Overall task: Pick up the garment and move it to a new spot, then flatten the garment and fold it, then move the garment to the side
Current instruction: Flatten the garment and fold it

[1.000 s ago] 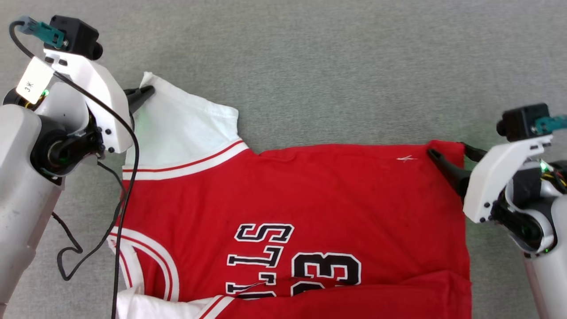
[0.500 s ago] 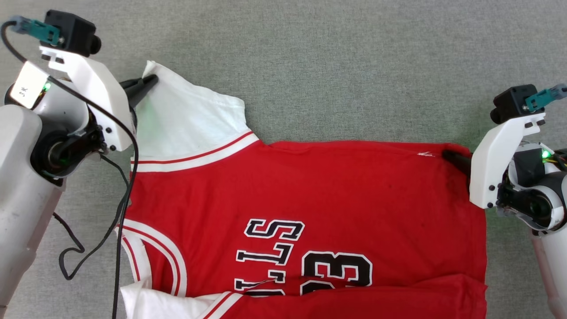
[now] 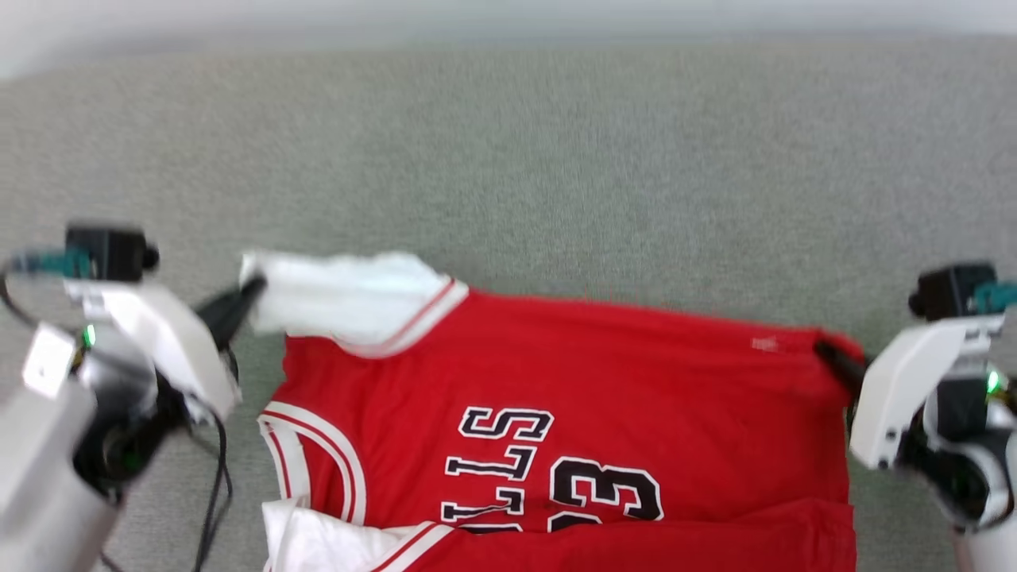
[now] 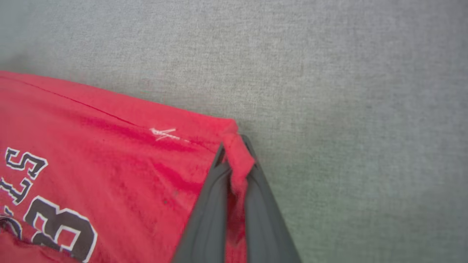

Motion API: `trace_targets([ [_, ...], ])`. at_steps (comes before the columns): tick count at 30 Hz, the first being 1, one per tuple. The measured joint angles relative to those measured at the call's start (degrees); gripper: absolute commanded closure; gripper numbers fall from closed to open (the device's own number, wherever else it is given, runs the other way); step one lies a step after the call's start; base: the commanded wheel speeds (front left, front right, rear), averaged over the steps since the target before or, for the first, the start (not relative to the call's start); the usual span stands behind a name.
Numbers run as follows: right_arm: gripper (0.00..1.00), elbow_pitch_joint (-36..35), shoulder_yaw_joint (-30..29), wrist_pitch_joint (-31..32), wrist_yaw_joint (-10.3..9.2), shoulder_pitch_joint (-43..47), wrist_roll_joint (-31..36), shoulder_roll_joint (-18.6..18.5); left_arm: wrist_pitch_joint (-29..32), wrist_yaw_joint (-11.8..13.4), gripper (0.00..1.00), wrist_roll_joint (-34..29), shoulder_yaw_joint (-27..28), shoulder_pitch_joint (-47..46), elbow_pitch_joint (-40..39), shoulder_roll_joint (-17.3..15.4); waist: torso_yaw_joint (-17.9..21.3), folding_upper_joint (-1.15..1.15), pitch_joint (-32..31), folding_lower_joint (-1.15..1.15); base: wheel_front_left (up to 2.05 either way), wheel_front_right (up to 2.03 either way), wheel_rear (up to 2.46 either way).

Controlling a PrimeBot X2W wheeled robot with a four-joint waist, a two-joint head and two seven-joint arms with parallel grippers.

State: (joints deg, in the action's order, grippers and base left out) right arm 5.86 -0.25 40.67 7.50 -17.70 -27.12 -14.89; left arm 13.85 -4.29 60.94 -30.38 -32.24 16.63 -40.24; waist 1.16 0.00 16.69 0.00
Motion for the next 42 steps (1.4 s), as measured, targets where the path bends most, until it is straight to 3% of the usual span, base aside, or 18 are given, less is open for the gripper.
trace_targets([
  [7,1.00,-1.5,-2.3,-2.4,0.01,9.3,0.5,2.1,-5.3,3.9,1.00,3.0,1.3,15.1,-5.2,-0.8,-1.0,0.00,-5.8,0.00,0.00,0.00,0.00],
  [16,1.00,-1.3,-4.8,-5.1,0.01,19.5,0.2,4.8,-7.5,8.2,1.00,7.6,1.0,30.5,-10.3,-0.2,-2.4,0.00,-11.3,0.01,0.00,0.00,0.00],
  [26,0.98,1.2,-6.2,-8.2,0.01,26.4,0.3,7.5,-7.8,8.4,1.00,9.8,-0.3,35.5,-8.4,2.2,-2.4,0.00,-13.1,0.01,0.00,0.00,0.00],
  [28,0.12,1.7,-5.9,-10.1,0.01,26.6,0.3,8.1,-8.1,8.2,1.00,9.8,-0.6,35.4,-7.6,3.0,-2.2,0.00,-13.0,0.00,0.00,0.00,0.00],
  [29,0.00,1.9,-5.7,-11.1,0.01,26.6,0.3,8.3,-8.2,8.0,0.71,9.8,-0.8,35.4,-7.2,3.4,-2.1,0.00,-13.0,0.00,0.00,0.00,0.00],
  [30,0.00,1.9,-5.3,-12.2,0.01,26.6,0.6,8.5,-8.8,8.0,0.47,9.3,-0.9,35.3,-6.7,3.8,-2.0,0.00,-13.0,0.00,0.00,0.00,0.00],
  [31,0.00,1.9,-5.1,-13.8,0.01,26.6,0.7,8.6,-9.2,8.0,0.10,9.0,-0.9,34.9,-6.5,4.2,-2.0,0.00,-13.1,0.00,0.00,0.00,0.00],
  [32,0.00,1.8,-4.8,-15.1,0.01,26.6,0.9,8.7,-9.6,8.0,0.00,8.7,-1.0,34.5,-6.4,4.4,-2.0,0.00,-13.1,0.00,0.00,0.00,0.00],
  [38,0.00,-1.8,-4.9,-21.6,0.01,26.5,2.6,9.0,-16.6,8.7,0.00,2.7,-0.4,31.8,-7.6,4.6,-2.1,0.00,-14.3,0.00,0.00,0.00,0.00],
  [42,0.00,-5.0,-6.1,-21.1,0.01,26.6,4.3,9.0,-22.1,10.4,0.00,-2.3,0.0,30.5,-9.7,4.6,-2.3,0.00,-15.4,0.00,0.00,0.00,0.00],
])
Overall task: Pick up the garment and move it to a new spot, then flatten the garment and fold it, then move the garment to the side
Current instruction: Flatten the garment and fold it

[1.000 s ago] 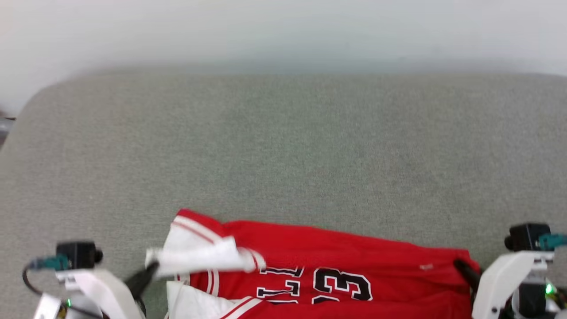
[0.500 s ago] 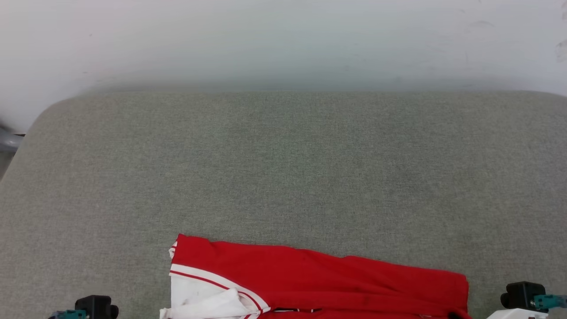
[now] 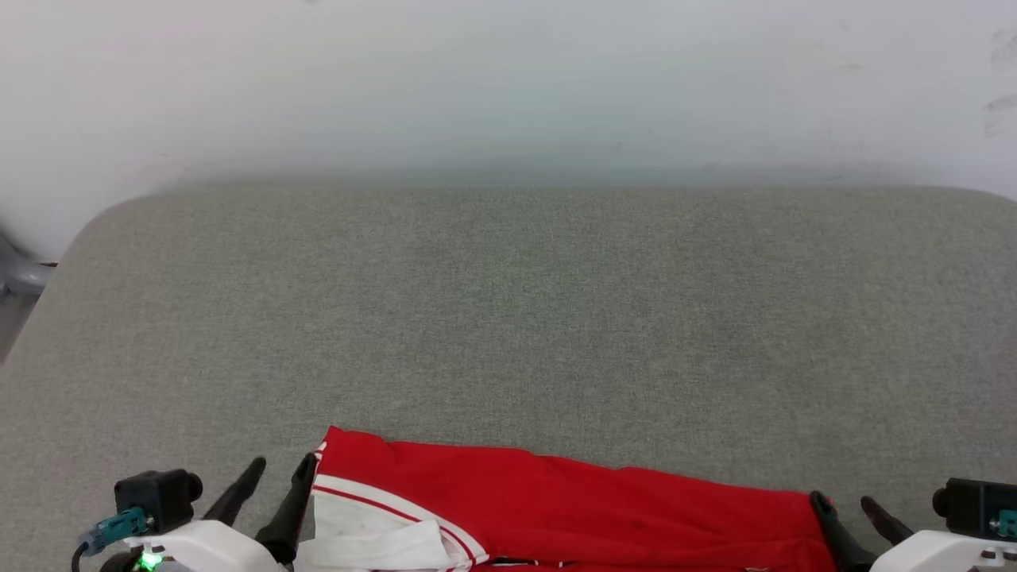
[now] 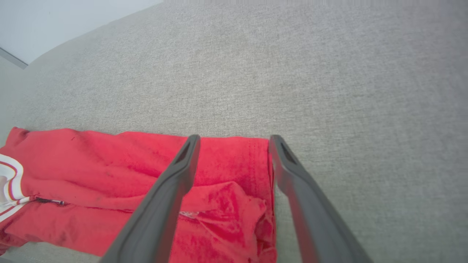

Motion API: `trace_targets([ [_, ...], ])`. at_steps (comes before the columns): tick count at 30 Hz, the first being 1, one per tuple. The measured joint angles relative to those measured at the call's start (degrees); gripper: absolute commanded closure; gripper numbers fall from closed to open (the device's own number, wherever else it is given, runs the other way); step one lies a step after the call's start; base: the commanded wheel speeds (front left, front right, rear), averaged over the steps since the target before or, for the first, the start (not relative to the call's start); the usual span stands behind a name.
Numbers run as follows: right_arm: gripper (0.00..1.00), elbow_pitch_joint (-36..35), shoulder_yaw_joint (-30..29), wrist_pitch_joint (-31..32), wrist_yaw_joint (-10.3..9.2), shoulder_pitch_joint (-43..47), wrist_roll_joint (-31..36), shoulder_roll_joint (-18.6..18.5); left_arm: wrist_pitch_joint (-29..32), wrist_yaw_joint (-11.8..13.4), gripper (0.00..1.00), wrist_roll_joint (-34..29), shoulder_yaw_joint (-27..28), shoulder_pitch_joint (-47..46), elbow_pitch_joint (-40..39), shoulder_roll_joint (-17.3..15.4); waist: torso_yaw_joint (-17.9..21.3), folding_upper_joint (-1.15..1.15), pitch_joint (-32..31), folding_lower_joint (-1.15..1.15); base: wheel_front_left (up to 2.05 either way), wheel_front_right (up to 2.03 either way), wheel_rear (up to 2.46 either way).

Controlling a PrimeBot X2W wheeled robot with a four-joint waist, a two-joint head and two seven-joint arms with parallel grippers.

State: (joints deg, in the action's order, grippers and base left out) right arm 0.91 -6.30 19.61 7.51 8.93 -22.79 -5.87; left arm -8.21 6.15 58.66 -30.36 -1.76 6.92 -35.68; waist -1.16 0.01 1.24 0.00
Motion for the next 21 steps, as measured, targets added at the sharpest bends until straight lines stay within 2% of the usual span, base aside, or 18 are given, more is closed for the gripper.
trace_targets([
  [6,0.00,-2.2,-2.2,6.1,0.00,1.1,1.1,-2.0,-6.2,2.7,0.00,-8.4,1.9,-1.8,-2.8,0.9,-0.2,0.00,-0.8,0.00,0.00,0.00,0.00],
  [11,0.00,-3.5,-2.9,12.1,0.00,2.6,1.2,-3.9,-6.7,4.5,0.00,-17.2,7.1,-2.0,-7.1,4.5,-0.9,0.00,-0.5,0.00,0.00,0.00,0.00],
  [15,0.00,-3.9,-2.6,14.8,0.00,3.6,1.2,-4.3,-6.8,4.6,0.00,-24.3,11.1,-0.4,-10.7,7.8,-1.5,0.00,0.2,0.00,0.00,0.00,0.00],
  [21,0.00,-1.6,-0.8,15.7,0.00,3.9,0.6,-4.0,-6.8,3.1,0.00,-29.0,14.5,2.3,-12.5,11.0,-2.3,0.00,1.4,0.00,0.00,0.00,0.00],
])
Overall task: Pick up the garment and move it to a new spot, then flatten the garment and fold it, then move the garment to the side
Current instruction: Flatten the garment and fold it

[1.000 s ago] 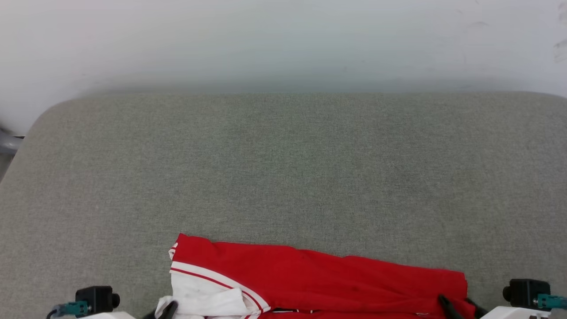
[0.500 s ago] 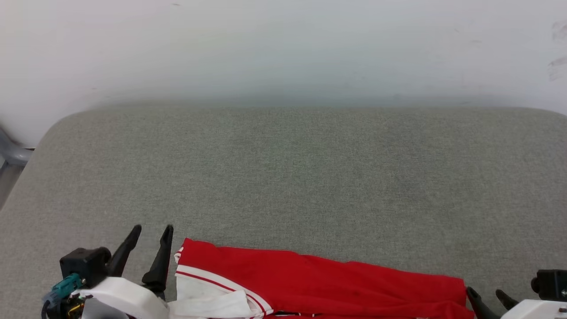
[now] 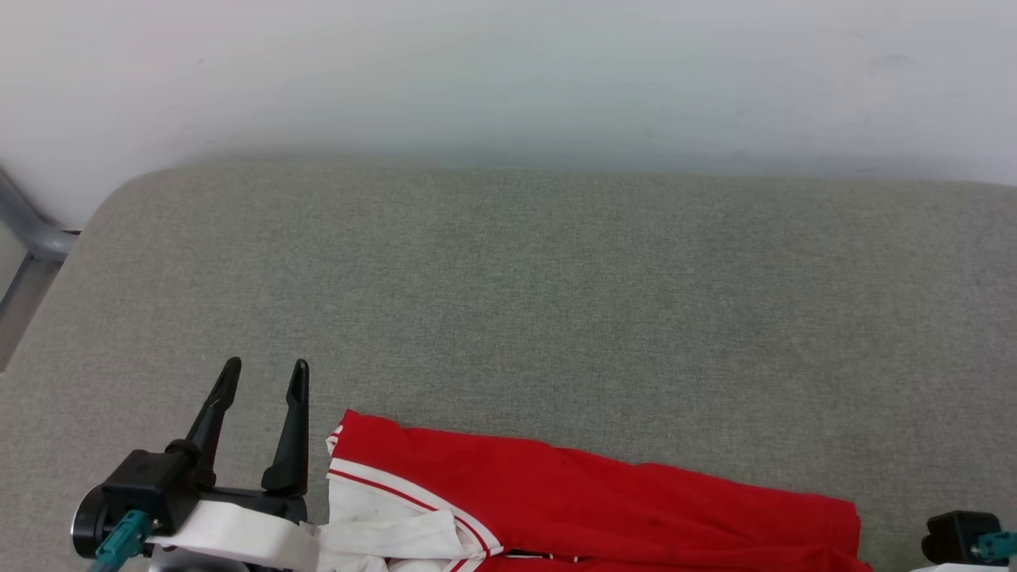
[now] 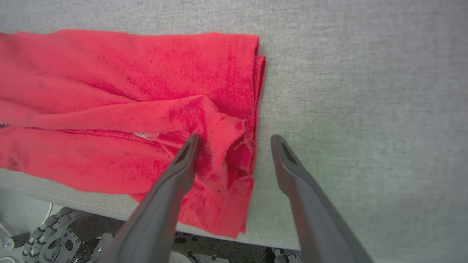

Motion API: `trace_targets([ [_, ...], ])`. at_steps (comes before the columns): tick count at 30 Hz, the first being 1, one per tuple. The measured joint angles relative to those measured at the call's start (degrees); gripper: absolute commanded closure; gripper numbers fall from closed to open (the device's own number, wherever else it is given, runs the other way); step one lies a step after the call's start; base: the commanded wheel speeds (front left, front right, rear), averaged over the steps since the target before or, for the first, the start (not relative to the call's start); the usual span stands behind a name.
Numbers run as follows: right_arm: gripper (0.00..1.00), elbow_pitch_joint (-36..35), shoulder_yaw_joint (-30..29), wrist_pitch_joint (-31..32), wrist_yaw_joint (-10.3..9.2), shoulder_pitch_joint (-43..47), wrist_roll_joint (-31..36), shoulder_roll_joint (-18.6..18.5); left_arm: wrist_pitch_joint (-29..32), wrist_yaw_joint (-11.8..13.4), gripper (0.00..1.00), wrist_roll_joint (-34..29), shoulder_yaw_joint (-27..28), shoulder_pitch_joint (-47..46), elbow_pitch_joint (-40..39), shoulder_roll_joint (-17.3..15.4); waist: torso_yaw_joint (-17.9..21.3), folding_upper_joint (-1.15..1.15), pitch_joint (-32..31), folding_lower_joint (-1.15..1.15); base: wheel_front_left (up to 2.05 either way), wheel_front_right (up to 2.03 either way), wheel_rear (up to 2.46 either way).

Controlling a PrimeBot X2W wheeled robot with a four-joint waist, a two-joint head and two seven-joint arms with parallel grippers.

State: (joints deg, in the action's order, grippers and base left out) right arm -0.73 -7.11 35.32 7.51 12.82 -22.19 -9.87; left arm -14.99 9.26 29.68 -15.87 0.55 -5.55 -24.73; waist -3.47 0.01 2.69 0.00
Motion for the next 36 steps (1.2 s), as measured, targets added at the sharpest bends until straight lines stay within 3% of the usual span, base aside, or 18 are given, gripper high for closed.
trace_targets([
  [11,0.00,6.9,3.4,-0.8,-0.04,-2.4,-2.2,0.1,-0.1,-3.4,0.00,-3.4,2.0,0.4,1.9,3.1,-1.1,0.00,2.9,0.00,0.00,0.00,0.00],
  [12,0.15,7.4,3.7,-0.8,-0.12,-2.8,-2.4,0.1,-0.1,-3.7,0.00,-3.7,2.1,0.4,2.2,3.3,-1.1,-0.01,3.0,0.00,0.00,0.00,0.00],
  [13,0.64,7.9,4.0,-0.8,-0.12,-3.1,-2.7,-0.1,-0.1,-4.0,0.00,-3.8,2.2,0.3,2.4,3.4,-1.1,-0.01,3.2,0.00,0.00,0.00,0.00],
  [14,1.00,8.1,4.3,-0.8,-0.12,-3.4,-2.8,-0.2,-0.1,-4.2,0.00,-4.0,2.2,0.3,2.7,3.6,-1.1,0.00,3.2,0.00,0.00,0.00,0.00],
  [26,1.00,6.7,5.6,-0.2,0.00,-4.6,-4.4,-1.8,-0.1,-5.3,0.00,-5.7,3.7,1.0,5.5,5.0,-0.5,0.00,1.2,-0.01,0.00,0.00,0.00],
  [36,1.00,4.5,-2.3,4.4,0.02,-6.0,-4.5,-6.4,-0.1,-4.7,0.00,-6.7,3.7,2.6,6.5,4.8,1.0,0.00,-1.4,-0.01,0.00,0.00,0.00],
])
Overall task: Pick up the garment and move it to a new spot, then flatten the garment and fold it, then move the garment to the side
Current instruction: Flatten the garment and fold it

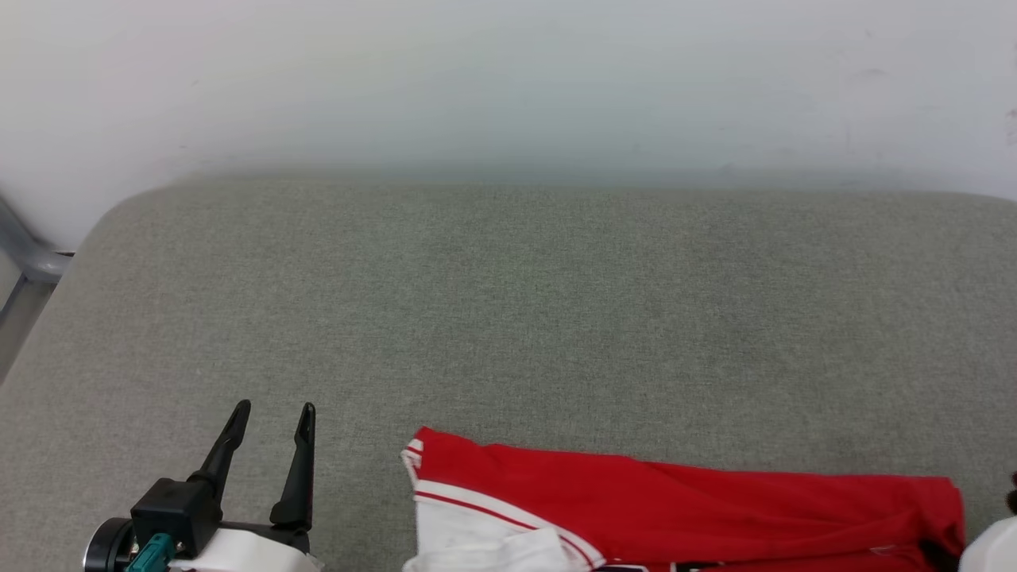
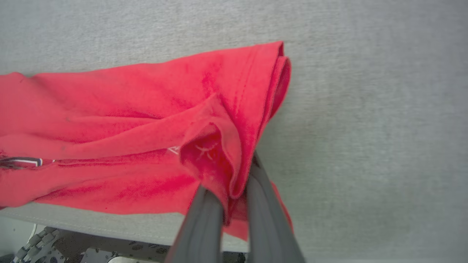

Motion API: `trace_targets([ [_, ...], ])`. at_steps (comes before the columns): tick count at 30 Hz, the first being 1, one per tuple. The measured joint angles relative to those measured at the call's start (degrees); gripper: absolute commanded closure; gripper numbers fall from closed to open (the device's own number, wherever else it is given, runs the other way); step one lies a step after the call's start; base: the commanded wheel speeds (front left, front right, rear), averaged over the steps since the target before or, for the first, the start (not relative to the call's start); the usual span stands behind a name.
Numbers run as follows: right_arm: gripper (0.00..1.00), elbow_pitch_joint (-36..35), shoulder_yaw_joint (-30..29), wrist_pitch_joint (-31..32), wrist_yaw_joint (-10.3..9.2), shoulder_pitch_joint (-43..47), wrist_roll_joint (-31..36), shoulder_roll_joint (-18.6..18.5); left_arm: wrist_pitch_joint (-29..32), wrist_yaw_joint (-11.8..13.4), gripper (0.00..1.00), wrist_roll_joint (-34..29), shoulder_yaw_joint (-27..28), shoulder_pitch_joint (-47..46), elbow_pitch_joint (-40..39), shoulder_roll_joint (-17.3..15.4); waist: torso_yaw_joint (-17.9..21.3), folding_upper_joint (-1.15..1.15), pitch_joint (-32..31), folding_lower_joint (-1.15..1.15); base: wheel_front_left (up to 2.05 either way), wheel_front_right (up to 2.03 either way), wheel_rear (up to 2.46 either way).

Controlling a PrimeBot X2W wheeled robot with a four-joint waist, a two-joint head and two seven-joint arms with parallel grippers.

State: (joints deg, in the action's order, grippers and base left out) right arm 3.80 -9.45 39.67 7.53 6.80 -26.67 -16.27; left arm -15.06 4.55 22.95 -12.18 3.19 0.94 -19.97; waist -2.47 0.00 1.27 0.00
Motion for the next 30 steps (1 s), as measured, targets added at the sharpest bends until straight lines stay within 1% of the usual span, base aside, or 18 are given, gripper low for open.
trace_targets([
  [5,1.00,0.7,-7.7,2.6,-0.01,-0.1,-0.2,-2.8,0.0,0.2,0.00,0.0,-0.2,0.2,0.0,0.0,0.4,0.00,-0.5,0.00,0.00,0.00,0.00],
  [7,1.00,0.8,-10.0,4.5,-0.01,-0.2,-0.5,-2.9,0.0,0.4,0.00,-0.1,-0.2,0.2,-0.1,0.0,0.6,0.00,-0.7,0.00,0.00,0.00,0.00],
  [9,1.00,0.6,-12.0,7.1,-0.01,-0.6,-2.4,-2.2,0.0,0.5,0.00,-0.1,-0.2,0.2,-0.2,0.0,0.7,0.00,-0.8,0.00,0.00,0.00,0.00],
  [12,1.00,-0.5,-13.6,12.6,-0.03,-1.4,-6.9,0.8,0.0,0.5,0.00,-0.1,-0.2,0.3,-0.2,0.0,0.8,0.00,-0.9,0.00,0.00,0.00,0.00],
  [16,1.00,-2.6,-15.5,22.9,-0.03,-2.3,-17.4,8.7,0.0,0.5,0.00,-0.3,-0.2,0.4,-0.3,0.1,0.7,0.00,-1.2,0.00,0.00,0.00,0.00],
  [17,1.00,-3.2,-15.8,25.0,-0.03,-2.5,-19.5,10.2,0.0,0.5,0.00,-0.3,-0.2,0.4,-0.3,0.1,0.6,0.00,-1.2,0.00,0.00,0.00,0.00],
  [19,1.00,-4.3,-16.1,28.8,-0.03,-2.8,-24.0,12.0,0.0,0.5,0.00,-0.5,-0.2,0.4,-0.3,0.1,0.4,0.00,-1.2,0.00,0.00,0.00,0.00],
  [21,1.00,-4.8,-15.4,31.3,-0.03,-2.8,-27.9,13.0,0.0,0.5,0.00,-0.5,-0.3,0.4,-0.3,0.2,0.1,0.00,-1.1,0.00,0.00,0.00,0.00],
  [23,1.00,-4.3,-13.8,32.7,-0.03,-2.8,-32.4,13.1,0.0,0.5,0.00,-0.5,-0.4,0.3,-0.3,0.2,-0.2,0.00,-1.0,0.00,0.00,0.00,0.00],
  [27,1.00,-2.4,-6.4,29.6,-0.03,-2.7,-41.6,13.3,0.0,0.4,0.00,-0.4,-0.6,0.0,-0.4,0.3,-0.9,0.00,-0.7,0.00,0.00,0.00,0.00],
  [30,1.00,-2.0,-0.1,26.3,-0.03,-2.8,-45.2,13.3,0.0,0.2,0.00,-0.4,-0.8,-0.5,-0.5,0.4,-1.5,0.00,-0.3,0.00,0.00,0.00,0.00],
])
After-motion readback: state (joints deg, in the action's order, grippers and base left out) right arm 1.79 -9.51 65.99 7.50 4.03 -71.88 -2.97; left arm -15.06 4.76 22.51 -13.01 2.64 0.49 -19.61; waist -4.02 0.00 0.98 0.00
